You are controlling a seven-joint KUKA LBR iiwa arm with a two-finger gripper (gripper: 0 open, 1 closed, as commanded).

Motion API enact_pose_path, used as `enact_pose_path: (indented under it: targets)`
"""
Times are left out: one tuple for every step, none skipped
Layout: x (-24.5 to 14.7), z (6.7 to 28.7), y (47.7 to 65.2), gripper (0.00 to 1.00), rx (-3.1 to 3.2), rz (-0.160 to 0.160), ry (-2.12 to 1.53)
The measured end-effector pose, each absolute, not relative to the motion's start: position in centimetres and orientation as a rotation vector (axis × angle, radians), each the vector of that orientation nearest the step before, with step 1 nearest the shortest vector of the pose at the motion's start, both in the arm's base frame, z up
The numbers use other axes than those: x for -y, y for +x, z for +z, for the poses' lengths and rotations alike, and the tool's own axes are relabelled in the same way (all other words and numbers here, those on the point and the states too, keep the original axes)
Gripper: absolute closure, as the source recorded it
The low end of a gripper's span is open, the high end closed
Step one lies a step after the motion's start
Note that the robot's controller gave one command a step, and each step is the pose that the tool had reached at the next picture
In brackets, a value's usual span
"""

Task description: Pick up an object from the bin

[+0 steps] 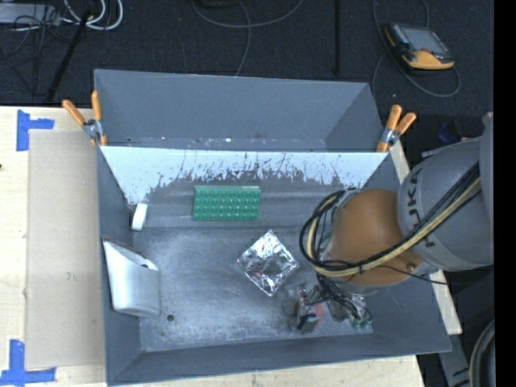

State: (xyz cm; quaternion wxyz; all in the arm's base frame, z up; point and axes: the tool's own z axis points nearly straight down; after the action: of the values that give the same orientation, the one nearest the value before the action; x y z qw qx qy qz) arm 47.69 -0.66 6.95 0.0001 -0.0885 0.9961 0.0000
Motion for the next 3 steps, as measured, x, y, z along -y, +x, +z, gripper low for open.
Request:
enact_pose_path:
  targets:
    - [-2.6, 14.9, 50.4, 1.0, -3.126, 0.003, -0.19]
    - [-4.1, 17.7, 48.9, 1.0, -3.14, 0.002, 0.006]
    - [-3.5, 23.9, 52.1, 1.0, -3.131, 0.001, 0.125]
